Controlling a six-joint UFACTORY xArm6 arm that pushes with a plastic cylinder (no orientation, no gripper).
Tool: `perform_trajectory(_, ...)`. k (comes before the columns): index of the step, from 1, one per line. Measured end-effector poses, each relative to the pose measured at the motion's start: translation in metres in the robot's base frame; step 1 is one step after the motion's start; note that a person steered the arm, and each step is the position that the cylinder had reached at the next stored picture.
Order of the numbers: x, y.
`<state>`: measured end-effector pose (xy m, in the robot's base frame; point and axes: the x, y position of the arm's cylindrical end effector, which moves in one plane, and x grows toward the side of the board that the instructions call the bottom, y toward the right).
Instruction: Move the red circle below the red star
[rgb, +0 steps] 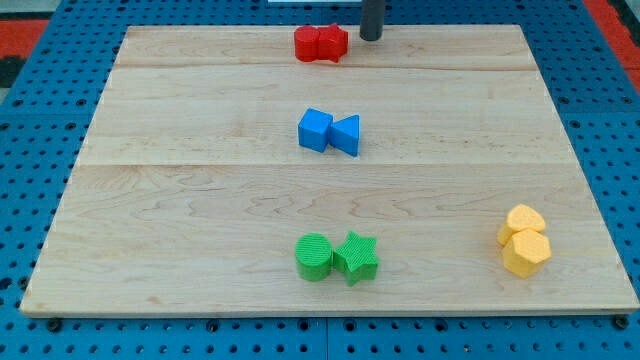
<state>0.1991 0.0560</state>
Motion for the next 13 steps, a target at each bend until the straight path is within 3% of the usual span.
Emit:
perform_trajectory(4, -0.003, -0.147)
perform_trajectory(5, 0.040, -0.180)
perform_trajectory(6, 0.068, -0.168)
perform_trajectory(8, 0.084, -0.103)
perform_trajectory(9, 0.073, -0.145)
perform_trajectory(10, 0.036, -0.183)
perform_trajectory(11, 0.015, -0.158)
perform_trajectory(13, 0.051, -0.139)
